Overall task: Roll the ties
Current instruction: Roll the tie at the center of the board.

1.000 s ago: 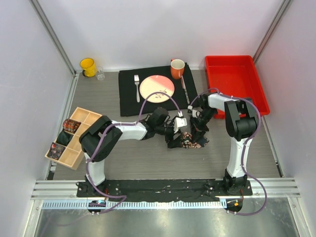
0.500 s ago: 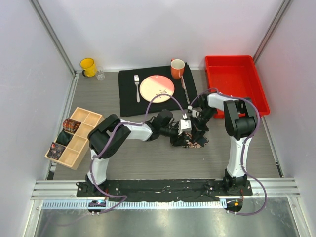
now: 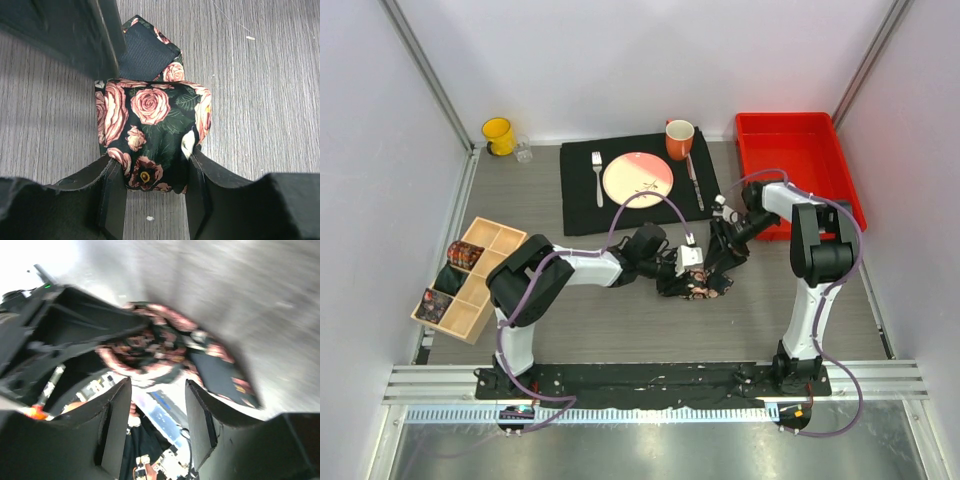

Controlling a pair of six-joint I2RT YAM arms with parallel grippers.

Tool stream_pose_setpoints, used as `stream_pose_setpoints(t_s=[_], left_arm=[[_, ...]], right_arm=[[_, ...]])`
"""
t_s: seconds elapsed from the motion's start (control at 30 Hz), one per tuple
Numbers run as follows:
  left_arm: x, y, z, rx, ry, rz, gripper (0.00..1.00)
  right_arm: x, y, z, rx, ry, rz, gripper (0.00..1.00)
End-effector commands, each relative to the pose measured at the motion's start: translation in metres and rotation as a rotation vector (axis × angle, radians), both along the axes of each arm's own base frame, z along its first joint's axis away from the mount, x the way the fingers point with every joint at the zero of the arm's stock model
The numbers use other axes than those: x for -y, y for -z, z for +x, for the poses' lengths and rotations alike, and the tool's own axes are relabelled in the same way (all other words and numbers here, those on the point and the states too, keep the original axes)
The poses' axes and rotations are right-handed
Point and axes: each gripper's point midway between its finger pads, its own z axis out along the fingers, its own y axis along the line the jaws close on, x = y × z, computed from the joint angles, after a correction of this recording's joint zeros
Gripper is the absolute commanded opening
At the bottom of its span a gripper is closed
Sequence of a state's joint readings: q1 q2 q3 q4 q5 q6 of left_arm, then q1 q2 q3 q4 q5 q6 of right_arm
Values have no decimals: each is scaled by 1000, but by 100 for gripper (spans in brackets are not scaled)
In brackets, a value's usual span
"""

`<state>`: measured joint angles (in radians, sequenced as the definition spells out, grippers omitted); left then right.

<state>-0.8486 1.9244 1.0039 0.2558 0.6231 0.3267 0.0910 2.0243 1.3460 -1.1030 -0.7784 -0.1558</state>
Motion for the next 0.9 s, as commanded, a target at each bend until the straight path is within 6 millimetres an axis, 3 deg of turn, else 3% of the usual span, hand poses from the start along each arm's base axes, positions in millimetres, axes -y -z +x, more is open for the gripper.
stream_pose_setpoints(t_s=[0.0, 0.17, 0.27, 0.4, 0.43, 0.5, 0.63, 0.87], left_arm=[[-28, 32, -11, -62, -27, 156, 22], [-27, 32, -9, -69, -33, 162, 23], [-26, 31, -9, -80, -42, 163, 26], [-21, 22, -8, -81, -38, 132, 39], [-19, 20, -8, -86, -39, 121, 49], [-13, 13, -6, -83, -33, 90, 55], [4, -1, 3, -81, -44, 32, 71], [27, -4, 15, -113, -58, -3, 71]], right_arm=[[-32, -27, -6, 28, -30, 159, 53], [-33, -15, -14, 29, -81, 116, 53], [-23, 7, -17, 51, -125, 31, 43], [-2, 42, -16, 66, -166, -109, 7], [4, 51, -15, 73, -176, -154, 2], [10, 64, -8, 91, -180, -197, 1], [11, 72, 6, 133, -161, -231, 1], [8, 72, 12, 154, -140, -228, 1]])
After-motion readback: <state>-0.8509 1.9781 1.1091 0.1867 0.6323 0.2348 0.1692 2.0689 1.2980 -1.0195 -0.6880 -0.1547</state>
